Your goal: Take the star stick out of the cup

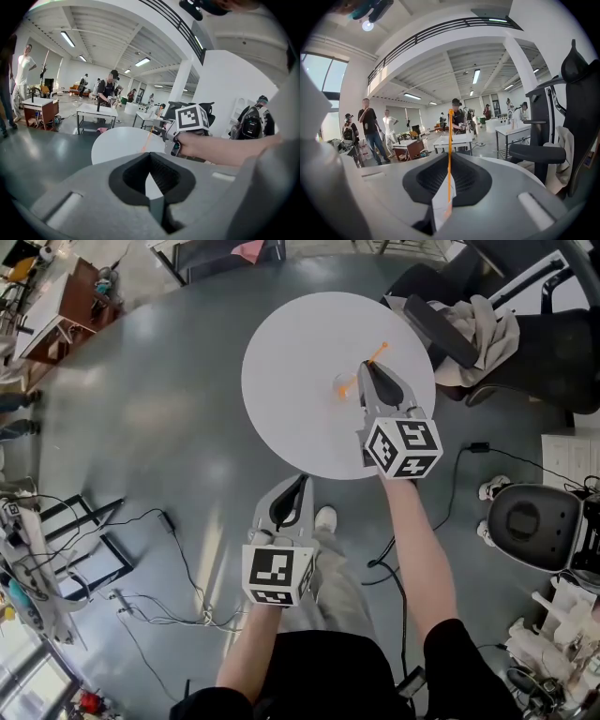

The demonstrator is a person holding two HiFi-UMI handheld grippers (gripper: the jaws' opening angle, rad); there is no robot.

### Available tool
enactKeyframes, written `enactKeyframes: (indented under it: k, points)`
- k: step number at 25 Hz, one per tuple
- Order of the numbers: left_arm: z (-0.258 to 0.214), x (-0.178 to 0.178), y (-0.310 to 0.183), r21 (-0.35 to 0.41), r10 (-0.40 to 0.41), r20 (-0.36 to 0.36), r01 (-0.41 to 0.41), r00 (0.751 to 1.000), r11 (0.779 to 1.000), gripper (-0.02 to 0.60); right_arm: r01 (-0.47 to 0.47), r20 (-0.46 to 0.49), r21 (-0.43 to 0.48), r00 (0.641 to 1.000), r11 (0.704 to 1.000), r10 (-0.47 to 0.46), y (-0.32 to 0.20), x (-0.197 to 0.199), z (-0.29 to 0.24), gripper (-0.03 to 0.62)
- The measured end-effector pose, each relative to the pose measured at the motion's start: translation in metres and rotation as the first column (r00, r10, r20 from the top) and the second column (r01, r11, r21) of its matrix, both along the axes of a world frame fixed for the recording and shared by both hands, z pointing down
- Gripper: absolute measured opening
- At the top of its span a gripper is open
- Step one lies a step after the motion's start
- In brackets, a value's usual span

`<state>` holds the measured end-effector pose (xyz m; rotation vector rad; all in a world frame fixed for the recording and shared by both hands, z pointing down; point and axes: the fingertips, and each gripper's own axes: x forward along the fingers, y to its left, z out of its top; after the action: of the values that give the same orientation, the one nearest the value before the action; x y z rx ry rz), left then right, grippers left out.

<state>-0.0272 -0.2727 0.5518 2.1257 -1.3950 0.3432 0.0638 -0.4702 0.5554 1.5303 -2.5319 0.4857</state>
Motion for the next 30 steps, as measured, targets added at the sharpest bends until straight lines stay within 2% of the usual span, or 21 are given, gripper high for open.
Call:
enactKeyframes:
  k: [7, 15, 19, 24, 30]
  points:
    - [-0.008, -0.007, 0.009, 0.008, 0.003, 0.011, -0.003, 1.0, 1.0, 0.002, 0.012, 0.014, 0.055, 1.0, 0.998, -0.013, 0.012, -0.005, -0.027, 0.012]
    - [-0.028, -0.014, 0.029, 0.012, -0.01, 0.014, 0.01, 1.0, 1.0, 0.003, 0.017, 0.039, 0.163, 0.999, 0.986, -0.024, 0.029, -0.003, -0.086, 0.018]
    - [-0.047, -0.013, 0.03, 0.048, -0.009, 0.01, 0.008, 1.0, 0.999, 0.003, 0.025, 0.046, 0.223, 0.998, 0.975, -0.036, 0.042, -0.002, -0.123, 0.018]
    - [-0.079, -0.01, 0.03, 0.104, -0.015, -0.006, 0.016, 1.0, 0.994, 0.002, 0.007, 0.065, 0.254, 0.998, 0.967, -0.024, 0.065, 0.007, -0.164, 0.018]
    - [-0.118, -0.01, 0.033, 0.18, -0.025, -0.015, 0.027, 1.0, 0.983, 0.003, 0.049, 0.024, 0.306, 0.998, 0.951, -0.059, 0.106, 0.003, -0.215, 0.018]
